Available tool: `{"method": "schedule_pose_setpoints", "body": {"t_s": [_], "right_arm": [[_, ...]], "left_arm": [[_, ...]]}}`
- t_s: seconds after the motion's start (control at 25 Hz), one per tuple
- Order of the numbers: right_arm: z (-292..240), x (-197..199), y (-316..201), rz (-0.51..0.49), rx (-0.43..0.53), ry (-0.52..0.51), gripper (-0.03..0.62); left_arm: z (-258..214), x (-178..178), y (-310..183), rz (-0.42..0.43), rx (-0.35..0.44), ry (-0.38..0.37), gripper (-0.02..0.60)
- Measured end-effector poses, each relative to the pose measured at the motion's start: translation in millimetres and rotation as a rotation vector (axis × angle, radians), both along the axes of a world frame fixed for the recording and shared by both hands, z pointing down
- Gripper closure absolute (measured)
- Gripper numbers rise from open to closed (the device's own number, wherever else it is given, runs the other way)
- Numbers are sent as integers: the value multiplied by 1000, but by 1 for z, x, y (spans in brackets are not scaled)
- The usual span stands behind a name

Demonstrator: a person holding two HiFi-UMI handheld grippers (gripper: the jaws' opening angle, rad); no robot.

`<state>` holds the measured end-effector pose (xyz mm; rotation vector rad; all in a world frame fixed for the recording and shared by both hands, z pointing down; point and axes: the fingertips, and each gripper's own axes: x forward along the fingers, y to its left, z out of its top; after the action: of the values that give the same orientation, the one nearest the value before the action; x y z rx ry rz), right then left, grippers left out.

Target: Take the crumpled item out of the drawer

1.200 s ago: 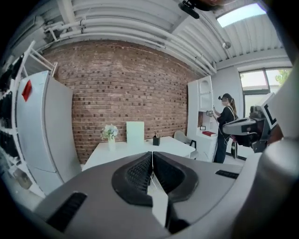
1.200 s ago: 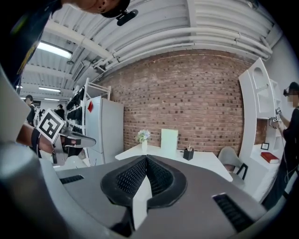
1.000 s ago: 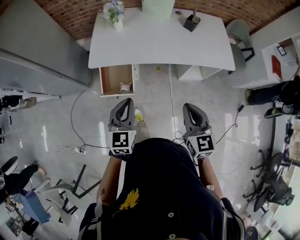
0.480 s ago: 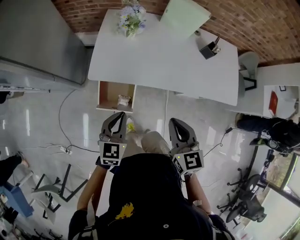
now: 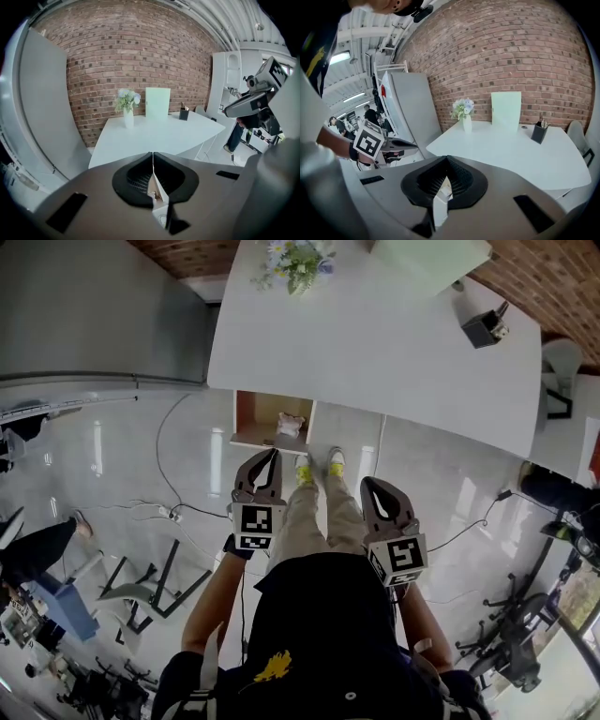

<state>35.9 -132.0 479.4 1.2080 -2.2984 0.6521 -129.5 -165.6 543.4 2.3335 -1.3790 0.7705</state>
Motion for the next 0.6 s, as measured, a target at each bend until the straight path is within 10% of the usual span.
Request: {"method": "schedule_pose_setpoints", "body": {"t_s": [0.6], "right_arm": [[236, -26, -40, 22, -136, 74, 567]], "left_arm": [[251, -16, -10, -60, -275, -62, 551]]}}
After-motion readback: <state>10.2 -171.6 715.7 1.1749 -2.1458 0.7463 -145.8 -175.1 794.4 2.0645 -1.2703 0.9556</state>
